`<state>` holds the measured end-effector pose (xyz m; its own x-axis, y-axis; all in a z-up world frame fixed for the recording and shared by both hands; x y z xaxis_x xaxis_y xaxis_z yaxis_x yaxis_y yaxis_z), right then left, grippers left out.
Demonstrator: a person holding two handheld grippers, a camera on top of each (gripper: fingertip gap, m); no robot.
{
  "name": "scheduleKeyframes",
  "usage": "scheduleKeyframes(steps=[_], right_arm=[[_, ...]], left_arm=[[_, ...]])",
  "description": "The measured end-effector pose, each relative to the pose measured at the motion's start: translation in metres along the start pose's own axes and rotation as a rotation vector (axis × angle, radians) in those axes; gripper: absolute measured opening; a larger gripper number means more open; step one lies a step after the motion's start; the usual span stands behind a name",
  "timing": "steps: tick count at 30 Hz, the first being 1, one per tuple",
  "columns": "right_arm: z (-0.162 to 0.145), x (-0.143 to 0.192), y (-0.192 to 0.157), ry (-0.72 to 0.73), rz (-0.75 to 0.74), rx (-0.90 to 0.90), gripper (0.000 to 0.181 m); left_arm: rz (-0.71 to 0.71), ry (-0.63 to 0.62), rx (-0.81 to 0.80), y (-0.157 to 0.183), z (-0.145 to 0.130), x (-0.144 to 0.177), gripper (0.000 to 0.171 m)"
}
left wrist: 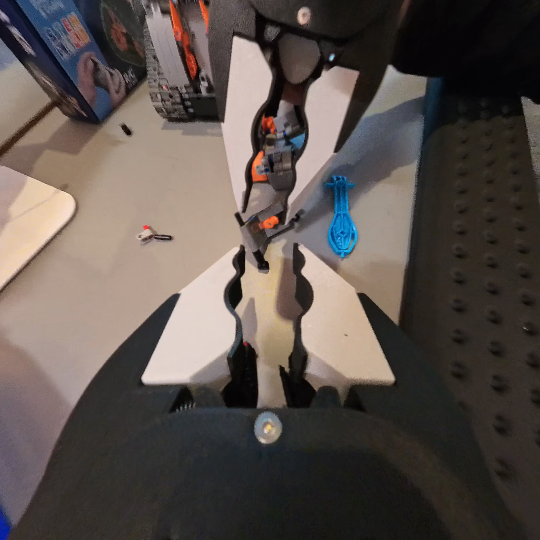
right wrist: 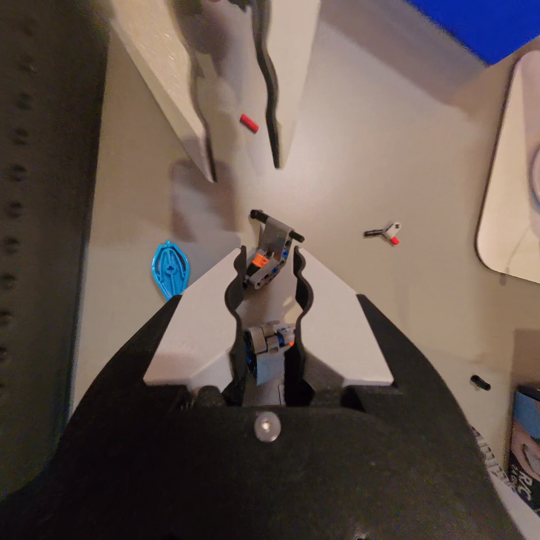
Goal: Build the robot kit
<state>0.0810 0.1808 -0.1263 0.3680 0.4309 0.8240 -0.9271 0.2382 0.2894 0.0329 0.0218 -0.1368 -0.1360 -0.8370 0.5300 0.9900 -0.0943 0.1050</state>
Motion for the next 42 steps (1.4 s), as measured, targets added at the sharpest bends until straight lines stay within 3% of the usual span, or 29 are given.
scheduleKeyframes(steps=[5, 9, 13, 16, 19, 24, 30, 34, 42], right_arm=[[0.002, 0.017, 0.003, 0.115, -0.061, -0.013, 0.032], [0.008, 0.025, -0.001, 0.144, -0.125, 0.029, 0.033], [0.007, 0.03, -0.004, 0.209, -0.176, 0.04, 0.029], [0.003, 0.029, -0.004, 0.232, -0.206, 0.046, 0.024], [0.004, 0.025, -0.002, 0.253, -0.211, 0.05, 0.022], [-0.003, 0.019, 0.002, 0.248, -0.214, 0.038, 0.02], [-0.001, 0.028, 0.006, 0.273, -0.256, 0.021, 0.019], [0.002, 0.032, 0.008, 0.283, -0.295, -0.003, 0.017], [0.013, 0.028, 0.021, 0.308, -0.345, -0.041, 0.015]], left_arm=[[0.086, 0.132, -0.07, 0.013, 0.021, 0.066, 0.039], [0.309, 0.193, -0.119, 0.003, 0.042, 0.15, 0.042], [0.534, 0.142, -0.049, -0.029, 0.045, 0.219, 0.041], [0.652, 0.07, 0.036, -0.064, 0.039, 0.244, 0.036], [0.673, -0.083, 0.125, -0.106, 0.029, 0.241, 0.036], [0.534, -0.357, 0.22, -0.183, 0.015, 0.203, 0.037], [0.422, -0.585, 0.1, -0.227, 0.013, 0.167, 0.04], [0.38, -0.591, 0.114, -0.247, 0.003, 0.15, 0.042], [0.473, -0.485, 0.224, -0.276, -0.014, 0.142, 0.029]])
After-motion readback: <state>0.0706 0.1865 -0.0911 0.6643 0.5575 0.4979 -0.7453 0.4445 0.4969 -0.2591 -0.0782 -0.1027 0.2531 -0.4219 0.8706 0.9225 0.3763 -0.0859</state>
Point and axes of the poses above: each gripper's, where its closed fingertips meet, x back along the fingers, z out of its top, y = z × x across the jaws, the point moved 10 cm from there along x, back along the fingers, and after that the axes turned 12 degrees about x, right-handed, at the moved point
